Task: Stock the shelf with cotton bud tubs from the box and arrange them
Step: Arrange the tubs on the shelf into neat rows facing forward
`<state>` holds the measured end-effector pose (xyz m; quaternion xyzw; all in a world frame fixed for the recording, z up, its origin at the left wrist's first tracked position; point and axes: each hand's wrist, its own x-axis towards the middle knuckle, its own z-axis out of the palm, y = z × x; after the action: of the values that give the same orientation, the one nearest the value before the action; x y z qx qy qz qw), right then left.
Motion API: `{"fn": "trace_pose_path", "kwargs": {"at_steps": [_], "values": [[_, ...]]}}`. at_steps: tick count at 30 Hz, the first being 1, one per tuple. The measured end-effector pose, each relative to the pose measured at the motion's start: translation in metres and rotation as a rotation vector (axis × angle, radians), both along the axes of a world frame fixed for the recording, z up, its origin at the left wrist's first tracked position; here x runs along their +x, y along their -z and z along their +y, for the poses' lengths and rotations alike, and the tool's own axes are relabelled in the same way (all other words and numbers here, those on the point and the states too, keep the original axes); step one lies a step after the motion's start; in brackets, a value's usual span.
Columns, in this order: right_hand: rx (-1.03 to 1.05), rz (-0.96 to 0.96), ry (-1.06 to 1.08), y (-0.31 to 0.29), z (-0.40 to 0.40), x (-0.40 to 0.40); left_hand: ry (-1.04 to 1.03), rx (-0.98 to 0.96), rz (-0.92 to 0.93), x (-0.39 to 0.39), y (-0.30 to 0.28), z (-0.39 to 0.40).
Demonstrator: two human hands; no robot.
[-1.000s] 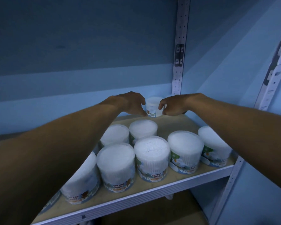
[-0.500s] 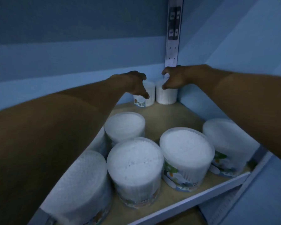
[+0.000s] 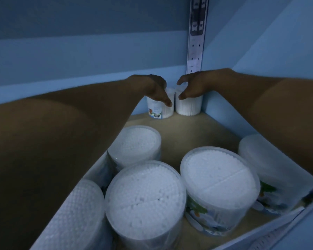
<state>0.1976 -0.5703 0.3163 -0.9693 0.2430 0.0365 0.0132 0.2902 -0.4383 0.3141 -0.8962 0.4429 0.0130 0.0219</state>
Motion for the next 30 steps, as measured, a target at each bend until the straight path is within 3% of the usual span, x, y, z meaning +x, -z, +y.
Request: {"fn": "trace_pose_path", "kwargs": {"at_steps": [13, 30], "values": [[0.002, -0.029, -0.026, -0.001, 0.002, -0.005, -0.018, -0.056, 0.154, -0.003, -0.007, 0.002], [0.114, 0.018, -0.087, -0.021, 0.036, -0.072, -0.037, -0.003, 0.395, -0.064, -0.025, 0.037]]}}
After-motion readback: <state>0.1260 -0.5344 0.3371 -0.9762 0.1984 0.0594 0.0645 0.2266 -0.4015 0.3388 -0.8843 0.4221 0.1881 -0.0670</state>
